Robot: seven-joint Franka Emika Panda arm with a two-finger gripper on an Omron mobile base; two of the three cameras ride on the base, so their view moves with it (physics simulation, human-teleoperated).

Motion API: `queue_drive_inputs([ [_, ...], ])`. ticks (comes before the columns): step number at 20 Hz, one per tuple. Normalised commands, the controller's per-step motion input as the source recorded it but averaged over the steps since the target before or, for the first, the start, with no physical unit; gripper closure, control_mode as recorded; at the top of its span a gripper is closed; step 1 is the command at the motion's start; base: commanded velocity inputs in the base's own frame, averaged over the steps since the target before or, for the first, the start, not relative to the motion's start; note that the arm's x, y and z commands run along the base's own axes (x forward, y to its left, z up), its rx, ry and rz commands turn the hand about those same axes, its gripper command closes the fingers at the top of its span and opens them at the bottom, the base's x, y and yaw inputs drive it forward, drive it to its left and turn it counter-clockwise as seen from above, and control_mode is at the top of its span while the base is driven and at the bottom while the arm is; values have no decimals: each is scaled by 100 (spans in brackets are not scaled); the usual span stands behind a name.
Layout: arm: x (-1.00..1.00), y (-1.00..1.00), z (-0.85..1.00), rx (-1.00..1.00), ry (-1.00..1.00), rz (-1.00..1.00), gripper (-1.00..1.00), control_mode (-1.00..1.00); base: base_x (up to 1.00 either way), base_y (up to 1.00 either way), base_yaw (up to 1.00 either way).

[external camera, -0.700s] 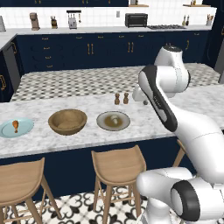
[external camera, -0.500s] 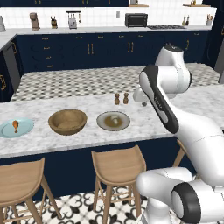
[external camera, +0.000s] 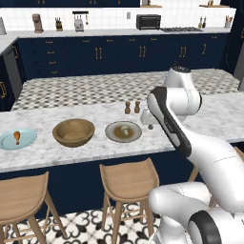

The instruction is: Pick the chicken drumstick and mushroom from their plates and place them in the bowl. Then put the bowl in the fridge.

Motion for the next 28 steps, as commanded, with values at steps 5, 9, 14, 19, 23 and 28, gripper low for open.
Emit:
queue_drive_inputs([
  [5,100,19,-57,0,14,0,-100,-100,0,0,0],
  [9,99,19,-46,-1,16,0,-100,-100,0,0,0],
  [14,79,2,-41,0,5,1,-100,-100,0,0,0],
  [19,49,3,-52,0,-2,5,-100,-100,0,0,0],
  [23,41,14,-61,0,-6,3,-100,-100,0,0,0],
  [28,30,11,-44,0,-14,0,-100,-100,0,0,0],
])
